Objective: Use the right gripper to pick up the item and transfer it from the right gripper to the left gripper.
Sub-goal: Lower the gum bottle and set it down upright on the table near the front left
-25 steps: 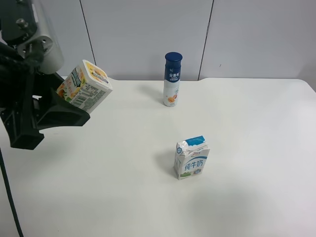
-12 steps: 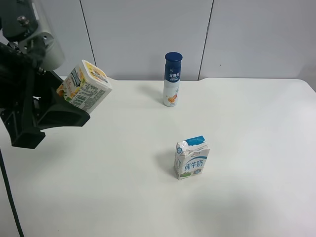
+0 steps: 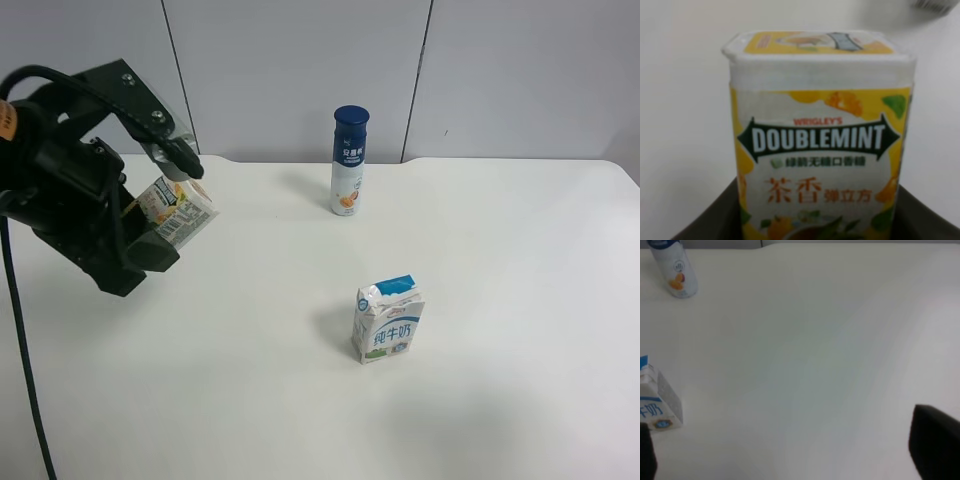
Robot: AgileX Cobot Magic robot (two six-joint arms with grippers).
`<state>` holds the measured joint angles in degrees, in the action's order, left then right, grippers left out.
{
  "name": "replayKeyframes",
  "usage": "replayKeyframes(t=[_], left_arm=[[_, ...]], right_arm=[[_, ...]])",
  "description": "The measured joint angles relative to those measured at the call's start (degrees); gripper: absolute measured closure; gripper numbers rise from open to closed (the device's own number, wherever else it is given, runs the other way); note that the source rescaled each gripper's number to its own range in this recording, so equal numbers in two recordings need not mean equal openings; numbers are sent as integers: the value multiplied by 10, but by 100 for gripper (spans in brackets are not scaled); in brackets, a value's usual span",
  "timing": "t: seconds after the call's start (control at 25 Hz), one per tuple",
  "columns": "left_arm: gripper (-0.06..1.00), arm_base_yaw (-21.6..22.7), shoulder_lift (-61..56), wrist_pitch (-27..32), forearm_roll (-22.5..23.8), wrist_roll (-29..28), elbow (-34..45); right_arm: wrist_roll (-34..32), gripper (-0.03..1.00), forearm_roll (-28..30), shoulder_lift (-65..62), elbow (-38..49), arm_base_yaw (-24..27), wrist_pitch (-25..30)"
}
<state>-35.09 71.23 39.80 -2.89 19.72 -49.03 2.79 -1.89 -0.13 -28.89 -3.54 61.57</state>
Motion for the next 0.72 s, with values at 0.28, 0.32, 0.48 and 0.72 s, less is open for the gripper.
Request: replayKeyframes(t=[0.28,0.32,0.48,0.72], left_arm=[[94,136,88,-8,-12,-5,-1],[94,158,100,-9,-20,-6,-1],[94,229,153,-24,-41,-7,-1],[94,289,219,-63,-57,-22,-1]], right_arm=[[0,-3,0,0,0,0,0],[0,-3,0,0,0,0,0],[0,-3,0,0,0,0,0],[0,-3,0,0,0,0,0]])
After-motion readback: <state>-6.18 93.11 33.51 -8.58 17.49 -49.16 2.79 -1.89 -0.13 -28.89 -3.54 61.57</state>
